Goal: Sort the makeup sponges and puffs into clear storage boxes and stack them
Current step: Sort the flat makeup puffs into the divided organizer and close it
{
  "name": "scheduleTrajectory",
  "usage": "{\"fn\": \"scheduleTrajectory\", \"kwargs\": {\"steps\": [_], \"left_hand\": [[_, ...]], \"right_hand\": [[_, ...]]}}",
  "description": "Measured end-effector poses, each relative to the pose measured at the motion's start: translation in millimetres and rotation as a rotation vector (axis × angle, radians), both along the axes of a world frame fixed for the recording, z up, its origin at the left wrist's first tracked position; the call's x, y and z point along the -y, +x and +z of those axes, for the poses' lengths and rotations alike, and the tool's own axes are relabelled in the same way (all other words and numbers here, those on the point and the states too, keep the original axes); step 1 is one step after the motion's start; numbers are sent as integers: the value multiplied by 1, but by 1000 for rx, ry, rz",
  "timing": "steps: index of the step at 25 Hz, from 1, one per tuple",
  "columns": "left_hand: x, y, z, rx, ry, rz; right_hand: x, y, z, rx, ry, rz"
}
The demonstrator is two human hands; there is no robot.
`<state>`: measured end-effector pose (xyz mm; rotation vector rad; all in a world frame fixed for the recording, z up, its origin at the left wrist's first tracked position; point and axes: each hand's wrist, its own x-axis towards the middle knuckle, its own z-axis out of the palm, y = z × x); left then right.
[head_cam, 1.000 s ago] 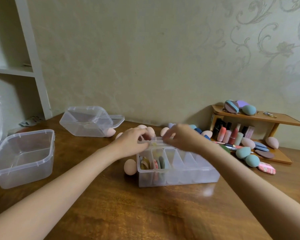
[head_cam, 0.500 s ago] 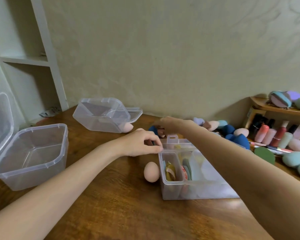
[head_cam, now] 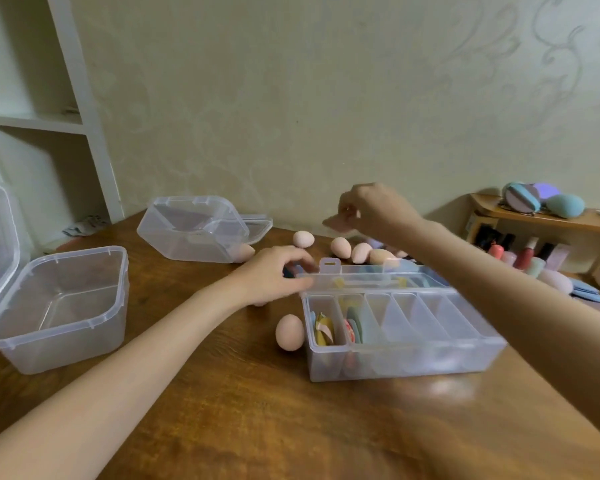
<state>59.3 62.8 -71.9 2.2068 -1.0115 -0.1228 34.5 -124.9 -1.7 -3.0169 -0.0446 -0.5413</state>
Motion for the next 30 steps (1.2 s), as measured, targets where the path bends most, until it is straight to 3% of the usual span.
{"fn": "scheduleTrajectory", "kwargs": {"steps": [2, 5, 8, 11, 14, 19, 23, 27, 30], "left_hand": [[10, -15, 4, -2, -85, 17], [25, -39, 7, 6, 6, -97], [32, -50, 7, 31, 150, -170], [32, -56, 9, 40, 157, -162], [28, -57, 18, 30, 132, -152], [17, -51, 32, -32, 250, -192], [32, -57, 28, 1, 168, -201], [43, -46, 17, 36, 175, -208], [43, -35, 9, 37, 144, -182]], "right_hand": [[9, -37, 14, -6, 209, -30], [13, -88, 16, -195, 445, -92], [3, -116, -4, -210, 315, -132], [-9, -124, -37, -193, 188, -108], [-12, -125, -55, -204, 230, -71], [-2, -120, -54, -268, 314, -2], [11, -114, -45, -267, 396, -26], [41, -72, -17, -97, 382, -129], [60, -16, -18, -143, 274, -192]]}}
